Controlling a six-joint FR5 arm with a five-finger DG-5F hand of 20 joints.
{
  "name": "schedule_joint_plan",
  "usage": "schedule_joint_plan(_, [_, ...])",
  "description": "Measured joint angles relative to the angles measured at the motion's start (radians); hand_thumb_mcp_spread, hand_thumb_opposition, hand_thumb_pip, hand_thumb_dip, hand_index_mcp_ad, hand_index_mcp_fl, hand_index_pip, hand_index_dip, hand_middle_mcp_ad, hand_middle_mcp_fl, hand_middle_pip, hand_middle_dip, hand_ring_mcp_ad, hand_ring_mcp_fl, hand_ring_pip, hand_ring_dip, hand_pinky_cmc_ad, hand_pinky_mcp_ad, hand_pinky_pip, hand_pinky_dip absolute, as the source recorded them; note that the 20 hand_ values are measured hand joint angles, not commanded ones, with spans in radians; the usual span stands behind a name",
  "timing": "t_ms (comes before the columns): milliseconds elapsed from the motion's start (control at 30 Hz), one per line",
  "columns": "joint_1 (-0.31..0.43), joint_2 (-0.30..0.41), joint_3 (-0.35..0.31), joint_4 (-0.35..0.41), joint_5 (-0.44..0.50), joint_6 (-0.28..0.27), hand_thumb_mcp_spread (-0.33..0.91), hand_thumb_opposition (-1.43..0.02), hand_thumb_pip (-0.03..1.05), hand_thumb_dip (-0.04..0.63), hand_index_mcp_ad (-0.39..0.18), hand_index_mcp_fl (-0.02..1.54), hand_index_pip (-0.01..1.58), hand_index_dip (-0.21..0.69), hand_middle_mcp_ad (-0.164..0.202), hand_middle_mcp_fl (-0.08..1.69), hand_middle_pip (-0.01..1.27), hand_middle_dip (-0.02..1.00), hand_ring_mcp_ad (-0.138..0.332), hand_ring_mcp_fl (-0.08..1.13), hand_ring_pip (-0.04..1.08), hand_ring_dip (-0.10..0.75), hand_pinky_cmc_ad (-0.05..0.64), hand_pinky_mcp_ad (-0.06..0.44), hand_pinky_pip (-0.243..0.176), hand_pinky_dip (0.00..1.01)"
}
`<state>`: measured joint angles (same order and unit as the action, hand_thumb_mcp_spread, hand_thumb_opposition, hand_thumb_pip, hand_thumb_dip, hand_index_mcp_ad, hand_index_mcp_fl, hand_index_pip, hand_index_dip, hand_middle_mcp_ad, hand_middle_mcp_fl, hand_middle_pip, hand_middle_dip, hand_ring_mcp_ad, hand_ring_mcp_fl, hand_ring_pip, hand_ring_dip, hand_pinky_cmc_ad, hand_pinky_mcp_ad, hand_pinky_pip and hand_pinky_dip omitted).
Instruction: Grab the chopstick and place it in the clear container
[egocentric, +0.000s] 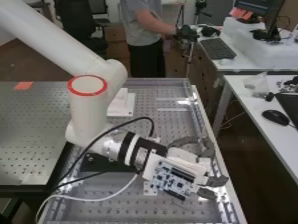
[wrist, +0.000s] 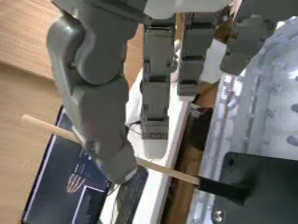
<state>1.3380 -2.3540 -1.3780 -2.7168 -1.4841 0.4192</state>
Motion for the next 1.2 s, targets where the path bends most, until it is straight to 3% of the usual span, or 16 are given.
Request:
schedule_joint_plan(267, [0.001,0.0,0.009,-0.004,0.012,-0.01,0.72,-1.07,0.39,0.246,-0.358,1.18,0.52,0.262,-0.024,1.3,0.18,0.65,0.07,0.41,0.12,0.414,0.374,0.314,-0.028,0.18])
schedule_joint_plan(500, [0.001,0.002,0.013,-0.002,0.016,-0.022,0.76,-1.09,0.39,0.246,-0.237,1.24,0.45,0.265,-0.024,1.35,0.18,0.65,0.068,0.45,0.12,0.412,0.361,0.316,-0.019,0.18])
schedule_joint_plan(633, [0.002,0.002,0.013,0.001,0.027,-0.018,0.78,-1.1,0.4,0.246,-0.204,1.25,0.42,0.283,-0.037,1.44,0.19,0.66,0.072,0.44,0.12,0.422,0.36,0.316,-0.019,0.18])
schedule_joint_plan(1200, [0.01,0.009,0.006,0.028,0.045,-0.023,0.8,-1.1,0.39,0.246,-0.173,1.31,0.33,0.297,-0.037,1.49,0.16,0.66,0.07,0.49,0.12,0.429,0.344,0.316,-0.021,0.18])
